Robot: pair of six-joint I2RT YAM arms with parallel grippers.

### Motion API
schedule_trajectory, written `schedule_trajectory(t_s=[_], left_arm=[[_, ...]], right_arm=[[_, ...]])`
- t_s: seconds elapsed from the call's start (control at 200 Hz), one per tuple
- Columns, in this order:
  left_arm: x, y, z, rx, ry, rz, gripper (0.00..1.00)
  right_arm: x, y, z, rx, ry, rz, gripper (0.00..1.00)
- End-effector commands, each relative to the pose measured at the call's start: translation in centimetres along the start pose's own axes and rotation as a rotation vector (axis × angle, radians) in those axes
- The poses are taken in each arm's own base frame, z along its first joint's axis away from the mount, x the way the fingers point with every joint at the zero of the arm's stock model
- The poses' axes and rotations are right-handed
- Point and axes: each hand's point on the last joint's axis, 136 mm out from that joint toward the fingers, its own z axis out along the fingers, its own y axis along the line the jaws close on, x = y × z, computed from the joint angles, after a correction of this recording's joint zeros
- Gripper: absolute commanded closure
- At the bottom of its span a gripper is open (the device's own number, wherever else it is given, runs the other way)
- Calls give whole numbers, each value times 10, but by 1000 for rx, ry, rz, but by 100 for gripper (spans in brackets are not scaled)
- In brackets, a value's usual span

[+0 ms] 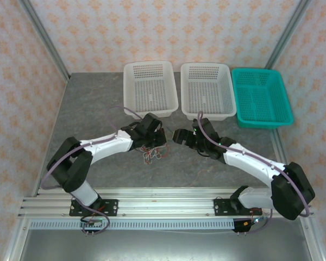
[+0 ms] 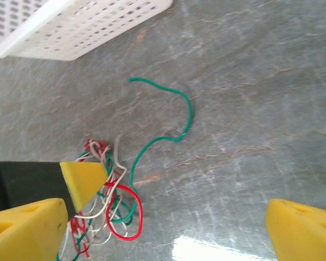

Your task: Untangle the cables

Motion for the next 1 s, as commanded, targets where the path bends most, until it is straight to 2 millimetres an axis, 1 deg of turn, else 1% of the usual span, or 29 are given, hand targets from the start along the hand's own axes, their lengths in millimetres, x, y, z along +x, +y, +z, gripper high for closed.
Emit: schedule_trajectory(t_s=[0.0,0.07,0.18,0.22,0.28,0.335,0.37,0.405,0.44,0.51,0.56,0.575,0.621,0.686,0.716,0.741,0.791,0.806,0.831,0.876,0.916,0.996], left_arm=[[-15,-32,-33,111,-49,-4,100],[-20,-41,-45,134,-72,5,100],[-25,-49,-59,158,-100,2,100],[-27,-53,-63,172,-108,-1,100],[-28,-58,-68,192,-115,-7,100],[-30,-64,-72,215,-118,-14,100],[-30,-67,-75,231,-118,-17,100],[-30,-71,-77,245,-117,-22,100],[-30,-74,-79,262,-117,-27,100],[-30,-81,-84,294,-113,-39,100],[-31,-85,-87,313,-113,-43,100],[-31,-87,-89,318,-115,-44,100],[-32,-90,-94,327,-120,-40,100],[-36,-93,-101,336,-142,-34,100],[-38,-94,-105,338,-153,-31,100],[-40,-96,-109,342,-163,-30,100],[-45,-99,-115,353,-183,-23,100],[-46,-99,-117,353,-189,-23,100],[-50,-101,-122,357,-202,-19,100],[-56,-102,-129,356,-223,-13,100],[-62,-101,-137,352,-246,-6,100],[-81,-94,-155,336,-310,-6,100]], right_arm=[[-4,36,-7,-185,-32,-80,7],[-4,49,-8,-266,-43,-88,8],[5,80,-9,-423,-20,-152,4],[7,85,-6,-442,-21,-172,4],[9,85,3,-444,-29,-202,6],[4,77,14,-418,-75,-206,11],[1,74,20,-404,-104,-215,17],[-5,73,26,-393,-133,-216,26],[-10,73,32,-381,-153,-211,32],[-14,80,41,-403,-158,-219,35],[-11,81,52,-403,-144,-215,38],[-11,79,55,-397,-141,-210,40],[-9,72,66,-367,-129,-191,49],[3,58,80,-339,-98,-169,55],[9,52,83,-335,-86,-155,57],[14,48,86,-338,-79,-144,60],[22,39,89,-331,-69,-115,71],[25,34,90,-322,-64,-107,74],[28,26,91,-299,-62,-90,81],[34,13,91,-262,-57,-68,88],[38,1,90,-222,-54,-49,90],[49,-21,86,-139,-31,-31,89]])
